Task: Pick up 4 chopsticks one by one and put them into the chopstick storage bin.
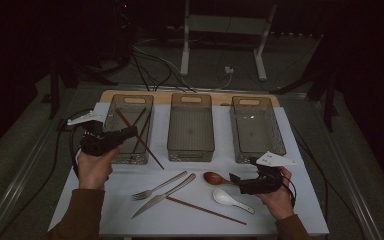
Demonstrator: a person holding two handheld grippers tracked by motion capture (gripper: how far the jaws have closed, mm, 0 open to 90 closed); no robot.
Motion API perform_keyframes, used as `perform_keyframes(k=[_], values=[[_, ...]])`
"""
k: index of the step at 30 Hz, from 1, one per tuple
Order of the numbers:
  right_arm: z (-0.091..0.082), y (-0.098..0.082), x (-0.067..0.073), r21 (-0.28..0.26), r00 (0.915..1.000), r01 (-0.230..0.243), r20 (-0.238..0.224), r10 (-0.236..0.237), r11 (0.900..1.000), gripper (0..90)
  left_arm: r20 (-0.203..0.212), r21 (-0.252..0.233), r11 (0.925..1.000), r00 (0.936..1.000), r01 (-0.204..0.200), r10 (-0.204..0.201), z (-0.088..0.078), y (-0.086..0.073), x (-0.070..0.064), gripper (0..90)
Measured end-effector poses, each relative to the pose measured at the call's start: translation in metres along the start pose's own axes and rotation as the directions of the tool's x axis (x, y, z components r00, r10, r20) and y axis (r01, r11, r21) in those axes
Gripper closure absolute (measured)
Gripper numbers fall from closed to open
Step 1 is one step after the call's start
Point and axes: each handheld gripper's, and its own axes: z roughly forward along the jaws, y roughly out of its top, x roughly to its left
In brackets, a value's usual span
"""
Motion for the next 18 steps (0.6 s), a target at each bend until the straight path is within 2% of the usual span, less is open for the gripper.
perform_keyframes(k=[9,18], values=[[-0.006,-0.006,-0.011,0.007,0.9987,-0.006,0.05,0.005,1.0,2.0,-0.054,0.019,0.9998,0.9985,-0.007,0.008,-0.005,0.006,0.009,85.8],[-0.01,-0.008,-0.017,-0.01,0.9967,-0.009,0.081,0.009,1.0,2.0,-0.133,0.051,0.998,0.9901,-0.039,0.045,-0.008,0.016,0.013,85.8]])
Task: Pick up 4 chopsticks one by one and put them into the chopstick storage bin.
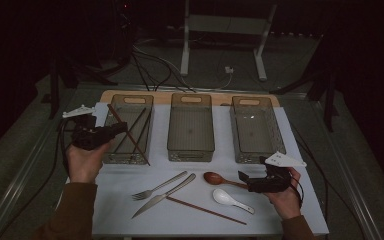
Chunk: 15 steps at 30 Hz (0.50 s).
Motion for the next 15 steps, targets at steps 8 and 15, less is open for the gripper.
perform_keyframes(k=[8,15], values=[[-0.001,-0.002,-0.004,-0.01,0.9998,-0.019,0.002,0.019,1.0,2.0,-0.052,0.022,0.9998,0.9986,0.002,-0.001,0.001,0.01,0.01,85.8],[-0.001,-0.004,-0.005,-0.011,0.9998,-0.021,0.001,0.021,1.0,2.0,-0.097,0.035,0.9994,0.9953,0.003,0.0,0.011,0.015,0.02,85.7]])
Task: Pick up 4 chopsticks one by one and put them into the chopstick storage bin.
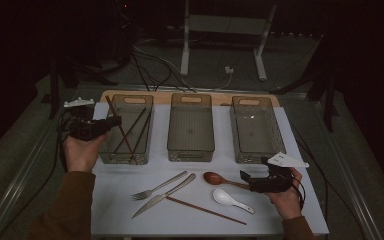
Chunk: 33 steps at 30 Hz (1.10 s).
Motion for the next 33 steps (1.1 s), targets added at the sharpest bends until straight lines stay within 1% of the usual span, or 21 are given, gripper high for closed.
perform_keyframes(k=[4,5,8,12,13,15,21,23,26,30,33], values=[[0.0,-0.001,-0.001,-0.001,1.0,-0.005,0.001,0.005,1.0,2.0,-0.018,-0.011,0.9998,0.9997,-0.016,0.015,0.006,0.001,0.004,85.6],[0.0,-0.001,-0.001,-0.002,1.0,-0.007,0.001,0.007,1.0,2.0,-0.028,-0.012,0.9998,0.9995,-0.016,0.016,0.008,0.001,0.004,85.6],[0.0,-0.001,-0.001,-0.006,1.0,-0.008,0.002,0.008,1.0,2.0,-0.034,-0.023,0.9995,0.9992,-0.02,0.019,0.013,0.003,0.006,85.5],[-0.002,-0.001,-0.003,-0.012,0.9999,-0.017,0.001,0.017,1.0,2.0,-0.044,-0.029,0.9995,0.999,-0.014,0.013,0.023,0.005,0.009,85.5],[-0.002,-0.001,-0.003,-0.015,0.9996,-0.027,-0.001,0.027,1.0,2.0,-0.047,-0.027,0.9996,0.9988,-0.011,0.01,0.026,0.006,0.01,85.5],[-0.003,-0.002,-0.004,-0.017,0.9997,-0.025,0.002,0.025,1.0,2.0,-0.055,-0.031,0.9995,0.9985,-0.009,0.007,0.032,0.008,0.012,85.5],[-0.004,-0.004,-0.005,-0.023,0.9993,-0.037,-0.001,0.037,0.999,2.0,-0.093,-0.049,0.9988,0.9956,-0.005,0.001,0.043,0.013,0.016,85.4],[-0.005,-0.004,-0.006,-0.028,0.9988,-0.048,-0.005,0.048,0.998,2.0,-0.099,-0.056,0.9984,0.9951,-0.002,-0.003,0.047,0.014,0.017,85.4],[-0.006,-0.005,-0.006,-0.028,0.9993,-0.037,0.001,0.037,0.999,2.0,-0.102,-0.082,0.9966,0.9948,-0.011,0.003,0.049,0.016,0.017,85.4],[-0.006,-0.006,-0.007,-0.034,0.9987,-0.052,-0.003,0.052,0.998,2.0,-0.122,-0.084,0.9961,0.9925,-0.025,0.015,0.055,0.018,0.015,85.3],[-0.005,-0.006,-0.006,-0.031,0.9993,-0.037,-0.003,0.037,0.999,2.0,-0.125,-0.09,0.9957,0.992,-0.023,0.012,0.061,0.018,0.015,85.3]])
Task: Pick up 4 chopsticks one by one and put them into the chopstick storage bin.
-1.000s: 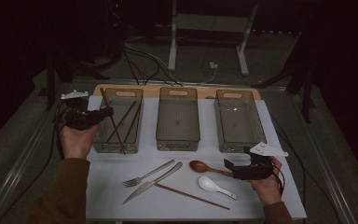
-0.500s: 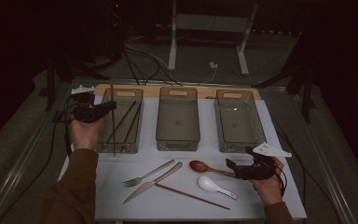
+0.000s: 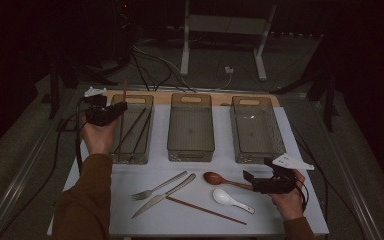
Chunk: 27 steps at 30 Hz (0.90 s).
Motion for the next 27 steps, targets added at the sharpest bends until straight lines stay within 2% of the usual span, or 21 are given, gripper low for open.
perform_keyframes(k=[4,9,12,14,15,17,20,22,27], values=[[0.001,-0.001,0.0,0.002,0.9999,-0.01,-0.009,0.011,1.0,2.0,-0.005,0.012,0.9999,1.0,-0.005,0.005,0.009,-0.002,-0.001,85.2],[0.001,-0.001,0.0,-0.001,1.0,-0.002,-0.006,0.002,1.0,2.0,-0.005,0.026,0.9997,1.0,-0.004,0.004,0.02,-0.004,-0.004,85.1],[0.002,-0.002,0.0,0.003,0.9999,-0.006,-0.01,0.006,1.0,2.0,0.001,0.014,0.9999,1.0,0.005,-0.005,0.024,-0.005,-0.004,82.9],[0.001,-0.002,0.001,0.006,0.9999,-0.005,-0.013,0.005,1.0,2.0,-0.015,0.011,0.9999,0.9998,0.013,-0.013,0.026,-0.006,-0.004,64.2],[0.002,-0.002,0.001,0.004,0.9999,-0.002,-0.013,0.002,1.0,2.0,-0.003,0.0,0.9998,0.9998,0.02,-0.02,0.026,-0.006,-0.004,56.0],[0.002,-0.001,0.001,0.003,0.9999,0.002,-0.013,-0.002,1.0,2.0,-0.032,0.002,1.0,0.9995,0.002,-0.002,0.025,-0.007,-0.006,38.4],[0.002,-0.002,0.0,0.002,0.9999,-0.005,-0.013,0.006,1.0,2.0,-0.037,-0.008,1.0,0.9993,-0.003,0.002,0.022,-0.007,-0.007,23.1],[0.001,-0.002,0.0,0.001,0.9999,-0.004,-0.012,0.004,1.0,2.0,-0.042,-0.008,0.9999,0.9991,-0.01,0.01,0.019,-0.008,-0.008,17.6],[0.0,-0.001,0.0,-0.006,0.9999,-0.003,-0.01,0.003,1.0,2.0,-0.026,-0.002,0.9988,0.9984,-0.05,0.05,0.014,-0.009,-0.012,14.5]])
